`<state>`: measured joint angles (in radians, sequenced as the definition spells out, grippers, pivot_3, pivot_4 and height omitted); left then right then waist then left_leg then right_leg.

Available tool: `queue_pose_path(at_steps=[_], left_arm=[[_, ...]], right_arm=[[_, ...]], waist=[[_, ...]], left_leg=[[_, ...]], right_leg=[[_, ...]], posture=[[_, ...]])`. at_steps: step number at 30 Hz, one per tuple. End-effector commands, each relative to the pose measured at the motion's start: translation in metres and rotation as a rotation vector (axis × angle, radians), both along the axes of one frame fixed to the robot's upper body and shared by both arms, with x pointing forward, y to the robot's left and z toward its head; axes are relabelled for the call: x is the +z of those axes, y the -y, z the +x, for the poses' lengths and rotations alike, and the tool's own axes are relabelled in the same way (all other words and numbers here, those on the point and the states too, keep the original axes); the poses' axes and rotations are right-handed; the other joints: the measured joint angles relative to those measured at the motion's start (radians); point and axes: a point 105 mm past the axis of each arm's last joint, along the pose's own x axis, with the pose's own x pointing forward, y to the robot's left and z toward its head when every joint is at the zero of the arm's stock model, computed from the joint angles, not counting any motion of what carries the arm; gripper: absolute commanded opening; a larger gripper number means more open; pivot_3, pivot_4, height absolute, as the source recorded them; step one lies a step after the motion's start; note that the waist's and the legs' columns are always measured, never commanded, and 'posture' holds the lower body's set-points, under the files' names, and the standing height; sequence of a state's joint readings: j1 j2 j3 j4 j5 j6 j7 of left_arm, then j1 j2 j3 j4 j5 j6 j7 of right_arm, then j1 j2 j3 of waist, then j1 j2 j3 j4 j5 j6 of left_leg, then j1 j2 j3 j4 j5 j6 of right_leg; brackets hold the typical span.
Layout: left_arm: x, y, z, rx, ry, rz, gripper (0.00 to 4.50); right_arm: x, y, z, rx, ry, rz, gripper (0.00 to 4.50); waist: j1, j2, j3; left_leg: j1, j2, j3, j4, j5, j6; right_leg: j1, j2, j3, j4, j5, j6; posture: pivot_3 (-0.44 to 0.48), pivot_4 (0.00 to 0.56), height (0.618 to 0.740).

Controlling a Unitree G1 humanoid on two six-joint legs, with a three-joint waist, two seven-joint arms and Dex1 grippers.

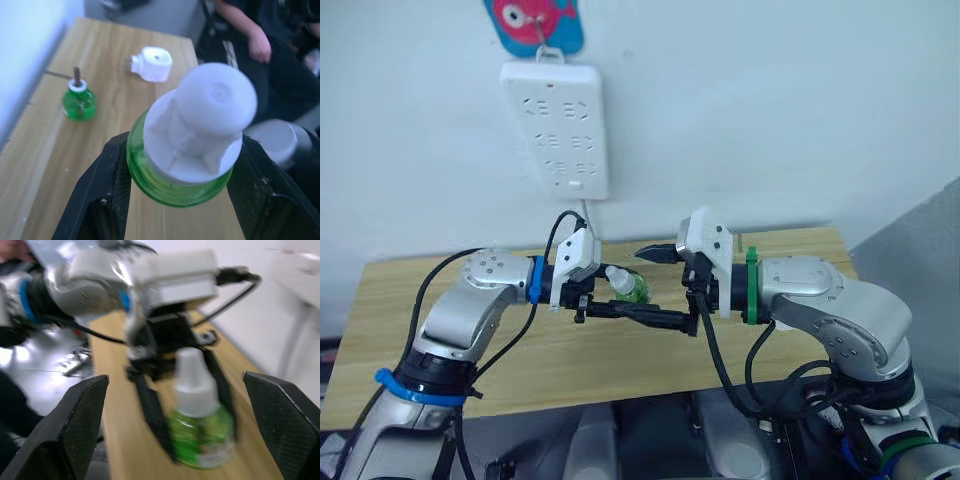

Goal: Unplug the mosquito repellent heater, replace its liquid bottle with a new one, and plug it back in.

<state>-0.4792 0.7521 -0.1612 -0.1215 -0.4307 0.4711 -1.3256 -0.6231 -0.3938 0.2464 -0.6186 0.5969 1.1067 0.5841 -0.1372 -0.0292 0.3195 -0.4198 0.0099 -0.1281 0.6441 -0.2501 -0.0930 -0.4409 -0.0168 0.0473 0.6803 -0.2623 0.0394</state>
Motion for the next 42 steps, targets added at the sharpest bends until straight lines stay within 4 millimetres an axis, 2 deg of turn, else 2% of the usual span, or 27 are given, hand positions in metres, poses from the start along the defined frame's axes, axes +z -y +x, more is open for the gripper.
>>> queue_pose_path(at_steps=[1, 11, 14, 21, 22, 30, 34, 40, 41, 42], left_arm=[[0.008, 0.007, -0.006, -0.079, 0.008, 0.025, 2.25], [0.008, 0.003, 0.002, -0.079, 0.053, 0.063, 2.25], [0.008, 0.002, 0.004, -0.071, 0.058, 0.063, 2.25], [0.01, 0.004, 0.008, -0.067, 0.083, 0.058, 2.25], [0.01, 0.005, 0.009, -0.068, 0.088, 0.06, 2.25], [0.013, 0.006, 0.013, -0.04, 0.117, 0.033, 2.25], [0.021, 0.006, 0.017, 0.003, 0.144, -0.043, 2.25], [0.022, 0.001, 0.019, 0.015, 0.142, -0.062, 4.21], [0.022, -0.001, 0.02, 0.024, 0.153, -0.07, 4.46], [0.022, -0.003, 0.02, 0.031, 0.152, -0.072, 4.5]], right_arm=[[0.002, -0.012, 0.001, 0.003, 0.011, 0.003, 4.5], [0.0, -0.018, 0.008, -0.003, 0.001, -0.014, 4.5], [0.001, -0.02, 0.006, 0.015, 0.003, -0.015, 3.88], [-0.008, -0.023, 0.007, 0.014, 0.015, -0.069, 1.3], [-0.008, -0.023, 0.008, 0.009, 0.016, -0.071, 1.04], [-0.005, -0.026, 0.009, 0.01, 0.032, -0.052, 1.04], [-0.002, -0.025, 0.009, 0.013, 0.038, -0.034, 1.04], [0.0, -0.022, 0.008, 0.016, 0.046, -0.015, 1.04], [0.001, -0.021, 0.009, 0.012, 0.046, -0.009, 1.04], [0.002, -0.02, 0.009, 0.009, 0.047, -0.003, 1.04]], waist=[[-0.007, 0.0, -0.001], [-0.01, 0.001, -0.027], [-0.01, 0.001, -0.033], [-0.011, 0.0, -0.038], [-0.011, 0.0, -0.039], [-0.012, 0.0, -0.047], [-0.013, 0.001, -0.049], [-0.019, 0.001, -0.064], [-0.019, 0.001, -0.066], [-0.02, 0.001, -0.067]], left_leg=[[0.0, 0.0, -0.001, 0.0, 0.0, 0.0], [0.0, 0.0, -0.001, 0.001, 0.002, 0.001], [0.0, 0.0, -0.002, 0.001, 0.002, 0.001], [0.0, 0.0, -0.002, 0.002, 0.002, 0.001], [0.0, 0.0, -0.002, 0.002, 0.002, 0.001], [0.002, 0.0, -0.002, 0.003, 0.004, 0.002], [0.004, -0.001, -0.003, 0.005, 0.005, 0.003], [0.004, 0.0, -0.004, 0.005, 0.005, 0.004], [0.004, 0.0, -0.004, 0.005, 0.005, 0.004], [0.004, 0.0, -0.004, 0.005, 0.005, 0.004]], right_leg=[[0.0, 0.001, -0.001, 0.001, 0.0, 0.0], [0.0, 0.002, -0.001, 0.002, 0.001, -0.002], [0.0, 0.002, -0.001, 0.002, 0.001, -0.002], [0.0, 0.002, -0.001, 0.004, 0.001, -0.002], [0.0, 0.002, -0.001, 0.005, 0.001, -0.002], [0.0, 0.002, -0.001, 0.012, 0.001, -0.002], [0.0, 0.002, -0.001, 0.016, 0.001, -0.002], [0.0, 0.002, -0.002, 0.017, 0.001, -0.002], [0.0, 0.002, -0.001, 0.017, 0.001, -0.002], [0.0, 0.002, -0.001, 0.017, 0.001, -0.002]], posture=[[-0.213, 0.188, 0.72], [-0.209, 0.176, 0.72], [-0.207, 0.174, 0.72], [-0.204, 0.172, 0.72], [-0.202, 0.17, 0.72], [-0.197, 0.164, 0.72], [-0.195, 0.16, 0.72], [-0.194, 0.155, 0.72], [-0.194, 0.155, 0.72], [-0.194, 0.155, 0.72]])
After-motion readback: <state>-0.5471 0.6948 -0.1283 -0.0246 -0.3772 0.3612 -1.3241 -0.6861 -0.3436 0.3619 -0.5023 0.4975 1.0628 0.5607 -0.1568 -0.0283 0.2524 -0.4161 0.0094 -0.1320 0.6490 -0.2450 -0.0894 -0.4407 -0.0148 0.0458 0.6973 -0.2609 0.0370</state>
